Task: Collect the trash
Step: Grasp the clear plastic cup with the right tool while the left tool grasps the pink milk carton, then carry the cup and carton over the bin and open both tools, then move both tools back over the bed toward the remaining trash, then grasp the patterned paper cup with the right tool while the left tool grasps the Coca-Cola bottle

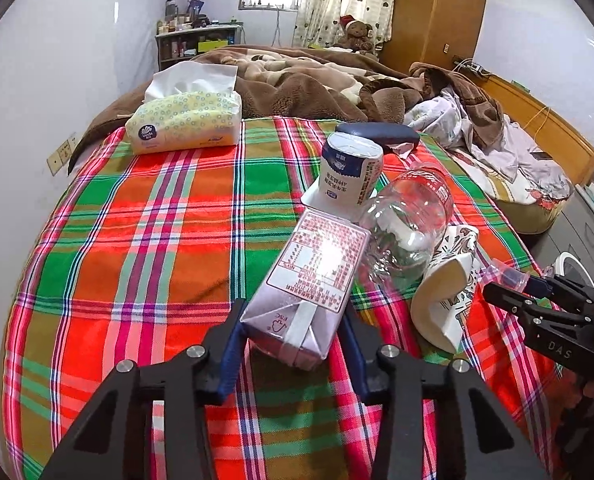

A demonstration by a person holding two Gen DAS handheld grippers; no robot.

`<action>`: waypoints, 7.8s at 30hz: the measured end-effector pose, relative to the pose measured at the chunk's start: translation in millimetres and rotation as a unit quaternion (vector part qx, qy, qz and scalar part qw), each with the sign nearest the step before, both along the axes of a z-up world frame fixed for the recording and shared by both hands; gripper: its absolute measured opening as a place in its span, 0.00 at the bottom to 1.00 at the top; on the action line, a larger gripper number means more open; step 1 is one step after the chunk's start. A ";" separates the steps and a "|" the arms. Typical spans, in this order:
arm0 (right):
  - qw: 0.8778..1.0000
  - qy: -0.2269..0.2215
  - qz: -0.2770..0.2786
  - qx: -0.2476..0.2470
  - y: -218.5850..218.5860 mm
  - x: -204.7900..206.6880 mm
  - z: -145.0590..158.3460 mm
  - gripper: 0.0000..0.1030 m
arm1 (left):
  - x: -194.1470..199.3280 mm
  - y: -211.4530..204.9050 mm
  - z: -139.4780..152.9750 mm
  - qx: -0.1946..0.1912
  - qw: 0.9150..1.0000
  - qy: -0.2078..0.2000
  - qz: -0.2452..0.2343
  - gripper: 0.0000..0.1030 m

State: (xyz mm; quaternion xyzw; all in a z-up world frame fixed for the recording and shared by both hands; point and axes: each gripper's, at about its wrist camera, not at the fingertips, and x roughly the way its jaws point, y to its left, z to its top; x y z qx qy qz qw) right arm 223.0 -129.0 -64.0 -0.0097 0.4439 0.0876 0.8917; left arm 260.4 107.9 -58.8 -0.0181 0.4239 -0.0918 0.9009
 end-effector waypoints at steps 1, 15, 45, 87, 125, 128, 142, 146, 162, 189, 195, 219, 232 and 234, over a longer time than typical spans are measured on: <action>1.000 -0.001 0.000 0.001 -0.5 -0.2 0.3 0.44 | -1.4 0.0 0.5 0.000 1.000 -0.001 0.003 0.41; 1.000 -0.009 0.002 0.007 0.4 -9.8 2.3 0.44 | -14.4 -7.2 1.5 -0.002 1.000 -0.006 0.013 0.42; 0.997 -0.058 -0.022 0.039 -26.3 -46.8 33.9 0.44 | -62.7 -45.3 42.4 -0.009 0.999 -0.044 -0.009 0.38; 0.970 -0.084 -0.228 0.007 -218.1 -125.4 39.6 0.44 | -120.8 -321.8 56.4 -0.030 0.970 -0.058 -0.234 0.39; 0.969 -0.046 -0.243 0.013 -242.7 -133.4 15.7 0.59 | -123.1 -357.7 30.9 -0.021 0.968 -0.033 -0.246 0.56; 0.969 -0.051 -0.240 0.013 -238.4 -133.9 17.7 0.59 | -126.1 -349.6 34.3 -0.023 0.969 -0.038 -0.243 0.56; 0.975 -0.074 -0.210 0.017 -206.5 -129.6 30.8 0.59 | -135.3 -293.4 52.6 -0.021 0.979 -0.069 -0.191 0.56; 0.977 -0.079 -0.198 0.019 -192.4 -125.7 33.6 0.59 | -136.5 -272.5 56.8 -0.021 0.982 -0.076 -0.172 0.56; 0.987 -0.085 -0.136 0.025 -132.3 -107.4 37.5 0.59 | -126.4 -180.0 61.2 -0.008 0.993 -0.090 -0.080 0.59; 0.997 -0.044 -0.028 0.054 -21.7 -49.2 26.7 0.59 | -77.3 -32.3 49.0 -0.002 0.997 -0.074 0.036 0.60; 0.996 -0.037 -0.014 0.080 3.6 -32.4 26.4 0.59 | -56.4 -16.9 45.3 0.009 0.997 -0.070 0.037 0.60; 0.991 0.061 -0.047 0.108 20.0 22.3 14.1 0.59 | 11.7 -19.2 45.8 -0.021 0.997 -0.061 -0.036 0.61; 0.982 0.068 -0.051 0.171 6.4 15.8 10.6 0.37 | 35.2 -40.9 41.0 -0.014 0.997 -0.044 -0.066 0.66; 0.981 0.066 -0.047 0.176 3.4 13.9 11.1 0.36 | 38.3 -46.5 39.1 -0.014 0.996 -0.041 -0.075 0.66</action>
